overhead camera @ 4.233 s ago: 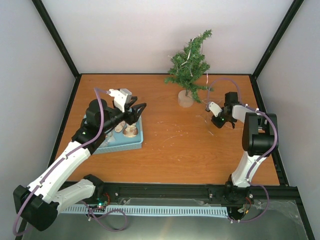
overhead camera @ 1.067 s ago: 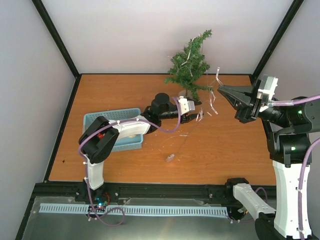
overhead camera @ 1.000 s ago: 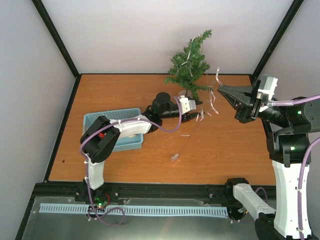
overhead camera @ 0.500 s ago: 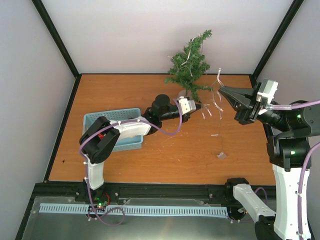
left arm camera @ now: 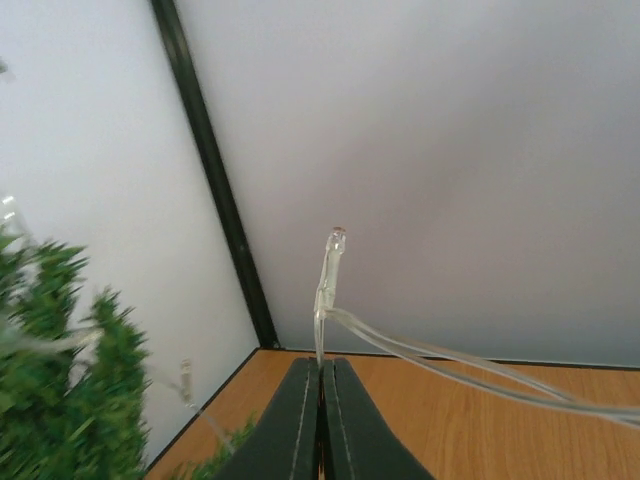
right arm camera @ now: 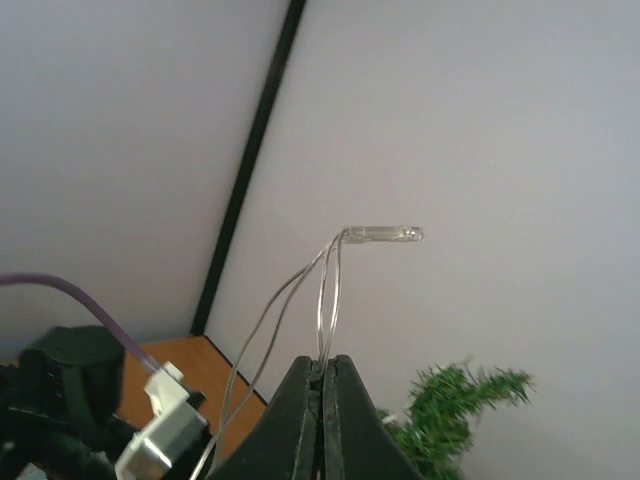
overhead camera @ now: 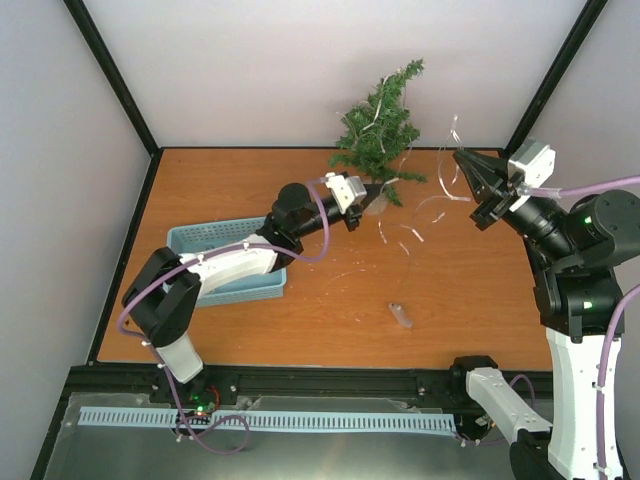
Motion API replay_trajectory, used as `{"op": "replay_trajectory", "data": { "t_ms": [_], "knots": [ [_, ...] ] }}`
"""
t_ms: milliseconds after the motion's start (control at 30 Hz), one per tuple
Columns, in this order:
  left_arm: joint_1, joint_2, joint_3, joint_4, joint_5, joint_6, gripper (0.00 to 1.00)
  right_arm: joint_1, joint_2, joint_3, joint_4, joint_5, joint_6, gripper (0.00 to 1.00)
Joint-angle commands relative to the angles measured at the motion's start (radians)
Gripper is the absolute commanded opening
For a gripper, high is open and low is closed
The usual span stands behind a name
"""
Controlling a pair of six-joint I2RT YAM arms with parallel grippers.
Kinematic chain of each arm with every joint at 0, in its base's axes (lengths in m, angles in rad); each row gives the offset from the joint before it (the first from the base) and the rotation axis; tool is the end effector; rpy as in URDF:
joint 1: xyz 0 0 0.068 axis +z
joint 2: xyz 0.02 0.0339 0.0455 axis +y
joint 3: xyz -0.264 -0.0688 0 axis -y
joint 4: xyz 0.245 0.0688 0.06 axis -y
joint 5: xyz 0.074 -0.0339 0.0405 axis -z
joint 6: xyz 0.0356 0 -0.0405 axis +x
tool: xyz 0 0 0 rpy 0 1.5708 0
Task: Decorate the small christmas tree
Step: Wrap the decoration item around the Christmas tree.
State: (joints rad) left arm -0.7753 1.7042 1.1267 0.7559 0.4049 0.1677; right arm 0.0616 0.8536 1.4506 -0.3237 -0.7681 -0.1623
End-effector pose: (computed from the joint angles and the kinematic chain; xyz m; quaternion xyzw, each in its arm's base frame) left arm 0.2746 -0.2887 0.3106 0.4228 0.4896 -0.3479 0.6786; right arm 0.1095 0.0315 0.5267 -0.3593 0.5233 0.1889 0.7493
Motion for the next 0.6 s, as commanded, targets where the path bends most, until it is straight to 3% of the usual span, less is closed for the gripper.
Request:
{"op": "replay_trajectory", "data": {
  "t_ms": [0,167,567],
  "knots": [
    [0.068,-0.021,-0.008,0.02,-0.027,-0.164,0.01,0.003,0.019,0.016,-0.073,0.161,-0.074,0.03],
    [0.131,-0.019,0.023,-0.016,-0.02,-0.266,0.01,0.003,0.06,0.013,-0.106,0.252,-0.118,0.03],
    [0.249,0.05,0.153,-0.105,0.004,-0.419,0.01,0.003,0.173,0.047,-0.064,0.292,-0.183,0.03]
  ]
}}
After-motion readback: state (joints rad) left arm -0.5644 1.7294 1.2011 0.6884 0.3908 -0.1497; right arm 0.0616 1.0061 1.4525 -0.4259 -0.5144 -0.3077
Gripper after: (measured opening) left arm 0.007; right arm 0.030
